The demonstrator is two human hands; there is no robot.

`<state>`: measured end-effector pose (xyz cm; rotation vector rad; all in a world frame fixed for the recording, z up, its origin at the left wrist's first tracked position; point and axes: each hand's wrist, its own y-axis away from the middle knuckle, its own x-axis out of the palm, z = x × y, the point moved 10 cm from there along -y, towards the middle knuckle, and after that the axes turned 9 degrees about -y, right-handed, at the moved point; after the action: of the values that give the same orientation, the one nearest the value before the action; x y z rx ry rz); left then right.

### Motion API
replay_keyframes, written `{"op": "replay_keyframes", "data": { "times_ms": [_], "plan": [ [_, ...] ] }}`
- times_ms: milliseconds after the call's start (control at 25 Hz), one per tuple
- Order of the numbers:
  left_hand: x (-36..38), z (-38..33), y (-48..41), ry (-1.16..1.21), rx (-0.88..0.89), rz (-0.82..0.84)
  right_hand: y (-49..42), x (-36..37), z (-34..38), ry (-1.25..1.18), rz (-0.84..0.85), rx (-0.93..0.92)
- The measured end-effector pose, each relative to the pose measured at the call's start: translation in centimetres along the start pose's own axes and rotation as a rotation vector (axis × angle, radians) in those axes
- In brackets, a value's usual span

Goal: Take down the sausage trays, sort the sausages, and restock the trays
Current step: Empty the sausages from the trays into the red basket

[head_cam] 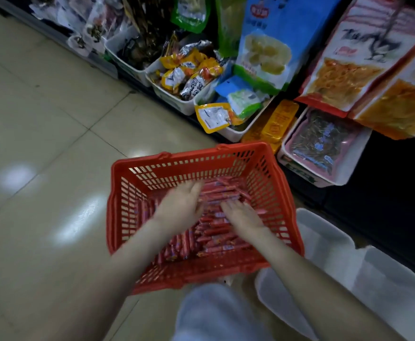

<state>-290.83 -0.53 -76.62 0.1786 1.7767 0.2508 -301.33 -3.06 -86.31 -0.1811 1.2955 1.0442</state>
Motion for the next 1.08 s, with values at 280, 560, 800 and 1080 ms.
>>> {"op": "replay_keyframes", "data": {
  "times_ms": [280, 560, 800, 1080],
  "plan": [
    [21.4, -1.9, -4.1, -0.159, -0.017, 0.392, -3.4, 10.5, -4.9, -0.030, 0.262, -0.001],
    [20.2, -2.5, -4.3, -0.205, -0.105, 0.357, -2.2, 7.7, -6.3, 0.049, 0.234, 0.000],
    [13.1, -16.1, -7.1, -0.200, 0.072, 0.071, 5.6, -4.4, -7.5, -0.302, -0.454, 0.174],
    [10.2, -18.8, -5.5, 0.034, 0.016, -0.135, 12.8, -5.4, -13.0, -0.412, -0.281, 0.232]
  ]
}}
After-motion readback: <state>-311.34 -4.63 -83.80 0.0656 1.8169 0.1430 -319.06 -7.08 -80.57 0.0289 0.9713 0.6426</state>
